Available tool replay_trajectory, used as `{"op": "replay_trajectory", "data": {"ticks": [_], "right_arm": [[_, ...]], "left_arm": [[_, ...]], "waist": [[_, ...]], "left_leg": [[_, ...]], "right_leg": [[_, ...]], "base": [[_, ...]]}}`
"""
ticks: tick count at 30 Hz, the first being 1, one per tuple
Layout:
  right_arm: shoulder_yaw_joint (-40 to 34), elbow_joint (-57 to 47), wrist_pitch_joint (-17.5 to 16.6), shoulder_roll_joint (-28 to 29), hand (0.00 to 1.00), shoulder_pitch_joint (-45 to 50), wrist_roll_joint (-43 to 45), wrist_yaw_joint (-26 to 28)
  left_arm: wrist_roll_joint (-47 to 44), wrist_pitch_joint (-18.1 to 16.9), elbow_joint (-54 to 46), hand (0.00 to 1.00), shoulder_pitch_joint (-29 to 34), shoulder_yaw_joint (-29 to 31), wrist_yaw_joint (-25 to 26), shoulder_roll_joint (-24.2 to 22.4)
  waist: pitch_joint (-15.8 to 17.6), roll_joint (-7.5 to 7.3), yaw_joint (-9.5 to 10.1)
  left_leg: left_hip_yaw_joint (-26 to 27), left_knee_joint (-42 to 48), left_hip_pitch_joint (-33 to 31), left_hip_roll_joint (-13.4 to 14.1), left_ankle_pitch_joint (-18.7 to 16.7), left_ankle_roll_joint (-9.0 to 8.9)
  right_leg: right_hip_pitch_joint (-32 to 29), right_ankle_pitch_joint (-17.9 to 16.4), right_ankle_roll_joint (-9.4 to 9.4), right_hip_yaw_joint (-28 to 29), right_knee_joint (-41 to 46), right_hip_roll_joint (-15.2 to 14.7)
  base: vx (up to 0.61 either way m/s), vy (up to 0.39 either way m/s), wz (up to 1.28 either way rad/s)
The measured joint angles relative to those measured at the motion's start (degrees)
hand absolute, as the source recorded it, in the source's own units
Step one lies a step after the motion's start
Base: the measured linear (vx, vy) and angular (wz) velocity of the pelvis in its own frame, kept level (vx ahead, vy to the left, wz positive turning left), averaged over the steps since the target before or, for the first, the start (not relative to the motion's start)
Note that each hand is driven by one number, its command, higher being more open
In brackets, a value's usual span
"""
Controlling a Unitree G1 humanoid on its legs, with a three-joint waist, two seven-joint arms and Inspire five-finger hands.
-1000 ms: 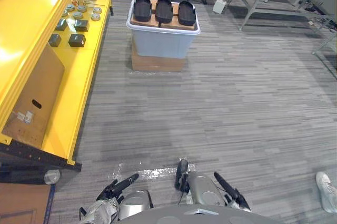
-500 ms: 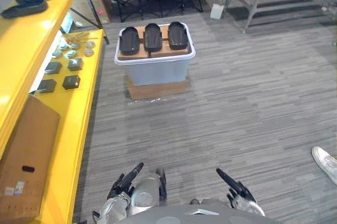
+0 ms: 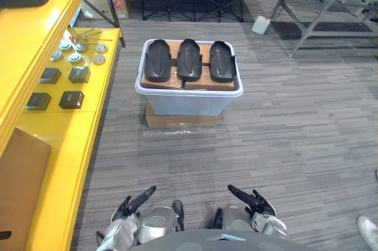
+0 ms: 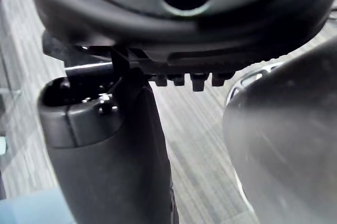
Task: Walk over and take three plastic housings, then place them on the shelf
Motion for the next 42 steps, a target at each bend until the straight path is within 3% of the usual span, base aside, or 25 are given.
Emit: {"op": "replay_trajectory", "data": {"ticks": [1,3,5,6,7,9,10,12,14,17,19,21,24,26,30,34,37,42], "right_arm": [[-0.6,0.0,-0.1,0.0,1.00,0.1,1.1,0.0],[-2.0,-0.1,-0.1,0.0,1.00,0.8,1.8,-0.1],[-2.4,-0.2,0.0,0.0,1.00,1.5,1.7,-0.1],[-2.8,-0.2,0.2,0.0,1.00,1.5,1.5,-0.1],[-3.9,-0.3,0.7,-0.4,1.00,1.5,1.4,0.2],[-4.9,-0.4,1.5,-0.5,1.00,1.4,1.2,0.4],[-5.7,-0.8,1.7,-0.9,1.00,1.2,1.5,0.3],[-5.0,-1.0,2.1,-1.4,1.00,1.2,1.5,0.0],[-4.4,-0.7,2.3,-1.7,1.00,1.1,1.5,-0.2],[-4.3,-1.6,0.4,-1.8,1.00,0.6,1.3,-1.1],[-2.2,-2.7,-0.9,-2.5,1.00,0.9,-0.4,-2.2],[-1.3,-4.7,-1.3,-2.4,1.00,2.4,-3.1,-3.0],[3.0,-12.4,-1.1,-0.3,1.00,7.0,-3.1,-3.0],[8.2,-25.0,1.1,0.1,1.00,12.3,-3.0,-4.3],[13.1,-39.6,5.7,0.1,1.00,15.5,-2.6,-3.6],[15.9,-54.2,10.3,-2.8,1.00,22.0,2.2,6.2],[16.5,-55.8,12.5,-4.9,1.00,24.1,2.7,10.4],[14.6,-57.2,12.9,-8.3,1.00,25.5,7.2,10.1]], "left_arm": [[-0.2,-0.1,-0.2,1.00,-0.9,-0.6,-0.4,-0.2],[-0.6,0.0,-0.3,1.00,-1.0,-0.6,-1.2,-0.7],[-2.5,0.2,-1.4,1.00,-0.1,-0.1,-0.7,-1.0],[-2.9,0.3,-1.6,1.00,0.2,-0.1,-0.4,-1.1],[-2.9,0.8,-1.5,1.00,0.7,0.1,0.2,-1.7],[-2.8,1.9,-0.6,1.00,1.9,1.6,0.4,-3.1],[-2.7,2.8,0.1,1.00,2.3,3.5,0.1,-3.9],[-2.6,2.6,1.8,1.00,2.7,7.3,0.2,-5.0],[-2.7,2.9,3.5,1.00,3.2,7.8,-0.4,-4.7],[-2.2,2.5,4.0,1.00,3.2,7.7,-2.4,-4.0],[-2.2,1.6,4.1,1.00,3.2,7.6,-2.9,-4.0],[-2.4,1.4,4.5,1.00,3.2,7.6,-2.7,-3.7],[-2.3,1.2,2.8,1.00,2.1,6.1,-2.0,-0.9],[-2.3,1.8,1.0,1.00,2.2,4.4,-1.3,0.1],[-2.0,1.8,-0.3,1.00,3.0,3.2,-0.2,1.0],[-1.9,1.9,-0.6,1.00,5.4,2.7,0.1,1.8],[-1.7,1.6,0.1,1.00,7.9,2.3,-0.7,3.4],[-1.7,1.5,1.8,1.00,9.6,1.9,-2.3,4.0]], "waist": [[0.0,-0.01,-0.17],[0.0,-0.10,-0.15],[-0.1,-0.35,-0.03],[-0.1,-0.25,0.03],[-0.8,1.02,-0.14],[-2.3,2.78,0.03],[-1.8,4.28,-0.10],[-1.6,5.59,0.46],[-1.8,6.11,0.67],[-1.9,5.71,1.05],[-1.9,5.72,0.03],[-2.3,5.55,-0.13],[-3.2,0.33,-0.27],[-3.2,-1.80,-0.58],[-3.8,-2.91,-1.55],[-4.3,-3.49,-2.20],[-5.0,-4.69,-3.28],[-5.3,-4.63,-4.15]], "left_leg": [[-1.6,1.2,0.5,0.2,-1.4,-0.45],[-3.8,3.6,2.5,0.3,-4.5,-1.18],[-6.4,6.8,4.4,0.2,-8.6,-2.48],[-7.7,8.2,4.9,0.4,-10.5,-3.18],[-9.4,9.3,4.9,1.5,-12.3,-4.16],[-10.3,12.9,3.9,4.0,-12.9,-6.06],[-9.8,20.7,1.1,5.7,-12.5,-8.53],[-8.1,34.5,-4.3,8.9,-10.9,-13.15],[-4.6,36.2,-5.2,11.9,-11.4,-12.43],[-1.8,20.5,-6.6,13.2,-10.1,-10.96],[-1.4,7.2,-6.7,13.2,-1.8,-10.74],[-0.9,3.5,-6.1,12.8,5.2,-10.72],[-0.3,-1.0,-6.2,9.1,6.5,-9.41],[0.7,-1.8,-5.1,7.7,6.5,-9.28],[2.4,-3.3,-2.7,7.4,6.5,-9.15],[4.1,-6.0,-0.4,8.2,6.4,-9.14],[5.5,-9.0,1.9,8.2,7.4,-9.08],[6.5,-13.3,3.5,7.9,9.9,-9.47]], "right_leg": [[-1.2,4.6,-0.18,1.3,-7.4,0.4],[-1.2,8.8,-0.19,2.6,-12.2,0.5],[-0.2,9.2,-0.25,3.3,-12.1,0.2],[0.6,10.4,-1.54,3.6,-12.0,0.4],[0.7,14.1,-3.47,3.0,-10.7,1.1],[1.2,15.9,-5.12,0.1,-9.4,2.2],[3.0,15.8,-6.90,-1.3,-9.1,3.2],[7.3,13.9,-7.88,-2.3,-10.4,5.0],[12.9,13.2,-8.10,-2.9,-13.0,5.6],[16.5,12.3,-7.01,-2.5,-16.9,4.6],[16.5,10.9,-5.05,-1.7,-17.1,3.9],[15.8,10.5,-3.78,-0.6,-16.4,3.6],[14.7,11.0,-2.13,-1.0,-17.3,0.5],[15.2,11.7,-1.08,-0.9,-17.5,-1.0],[15.9,12.1,-0.61,0.0,-17.2,-1.3],[15.7,12.1,-0.70,1.4,-17.2,-0.7],[15.7,11.2,-1.44,2.5,-17.3,-0.2],[14.6,10.7,-1.81,3.1,-17.1,0.0]], "base": [[0.42,-0.093,0.64],[0.35,-0.152,0.60],[0.46,-0.273,0.67],[0.50,-0.315,0.77],[0.49,-0.331,0.67],[0.52,-0.337,0.68],[0.44,-0.281,0.59],[0.39,-0.243,0.33],[0.37,-0.181,0.00],[0.25,-0.049,-0.17],[0.21,0.101,-0.17],[0.22,0.168,-0.22],[0.23,0.127,0.08],[0.18,0.132,-0.01],[0.06,0.056,-0.13],[-0.03,-0.017,-0.28],[-0.09,-0.036,-0.33],[-0.11,-0.003,-0.06]]}}
